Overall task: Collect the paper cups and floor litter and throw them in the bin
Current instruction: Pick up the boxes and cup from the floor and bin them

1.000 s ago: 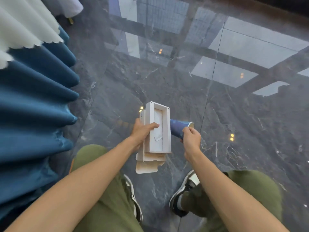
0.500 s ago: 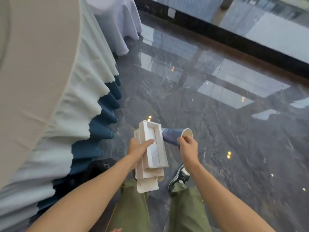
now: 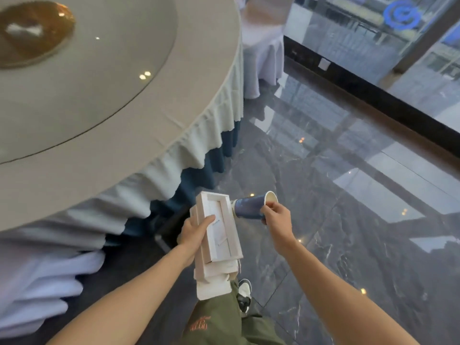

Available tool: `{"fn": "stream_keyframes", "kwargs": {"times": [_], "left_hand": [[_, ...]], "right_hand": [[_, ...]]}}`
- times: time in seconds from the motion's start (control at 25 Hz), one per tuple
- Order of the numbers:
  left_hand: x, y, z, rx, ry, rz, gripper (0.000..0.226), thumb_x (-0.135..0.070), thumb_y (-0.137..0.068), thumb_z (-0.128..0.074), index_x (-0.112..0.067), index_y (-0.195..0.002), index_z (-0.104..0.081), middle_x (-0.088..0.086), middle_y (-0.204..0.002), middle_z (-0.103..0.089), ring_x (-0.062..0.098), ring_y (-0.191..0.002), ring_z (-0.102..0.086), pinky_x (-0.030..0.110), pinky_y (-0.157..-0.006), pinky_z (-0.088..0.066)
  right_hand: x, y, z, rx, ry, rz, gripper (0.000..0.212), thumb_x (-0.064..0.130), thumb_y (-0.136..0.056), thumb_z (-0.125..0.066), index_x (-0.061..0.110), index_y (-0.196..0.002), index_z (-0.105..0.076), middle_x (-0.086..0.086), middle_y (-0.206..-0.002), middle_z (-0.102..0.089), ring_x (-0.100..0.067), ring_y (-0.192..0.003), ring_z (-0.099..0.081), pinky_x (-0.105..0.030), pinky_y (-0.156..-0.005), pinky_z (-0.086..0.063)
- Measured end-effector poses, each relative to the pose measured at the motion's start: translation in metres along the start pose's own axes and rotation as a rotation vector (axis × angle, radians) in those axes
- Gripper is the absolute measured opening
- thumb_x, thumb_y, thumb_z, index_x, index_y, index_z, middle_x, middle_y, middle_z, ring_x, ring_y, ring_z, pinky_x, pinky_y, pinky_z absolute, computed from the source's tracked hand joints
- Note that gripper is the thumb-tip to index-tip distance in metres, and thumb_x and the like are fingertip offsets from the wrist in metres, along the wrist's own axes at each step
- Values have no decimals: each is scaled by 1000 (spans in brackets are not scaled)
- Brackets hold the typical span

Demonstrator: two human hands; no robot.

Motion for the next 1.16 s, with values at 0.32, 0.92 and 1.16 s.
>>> {"fn": "stream_keyframes", "kwargs": {"times": [0.32, 0.92, 1.16], "left_hand": [[144, 35, 144, -192, 281, 209, 62, -55, -88, -76, -14, -132, -60, 10, -113, -74, 28, -97, -71, 37, -68, -53], [250, -102, 245, -23, 378, 334, 83, -71, -69, -81, -29, -136, -57, 4, -119, -75, 29, -109, -72, 54, -97, -57], [267, -144, 244, -69, 403, 334, 84, -71, -64, -83, -30, -134, -60, -1, -118, -78, 24, -109, -74, 46, -92, -59]], "right_hand": [[-41, 59, -109, 169, 361, -40, 27, 4, -79, -55, 16, -55, -52, 1, -59, -44, -16, -57, -39, -29, -53, -32], [-127, -2, -353, 226, 925, 75, 35, 11, -90, -49, 18, -117, -71, -13, -107, -70, -36, -98, -67, -48, -87, -59], [-205, -27, -405, 480, 1048, 75, 39, 19, -97, -48, 22, -132, -65, -11, -127, -67, -34, -109, -65, -47, -95, -57]]}}
Point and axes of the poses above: each hand's wrist, its own y-axis away from the middle knuckle, its own z-axis out of the back of the hand, x = y × z, the point moved 10 cm from there along -y, towards the middle knuckle
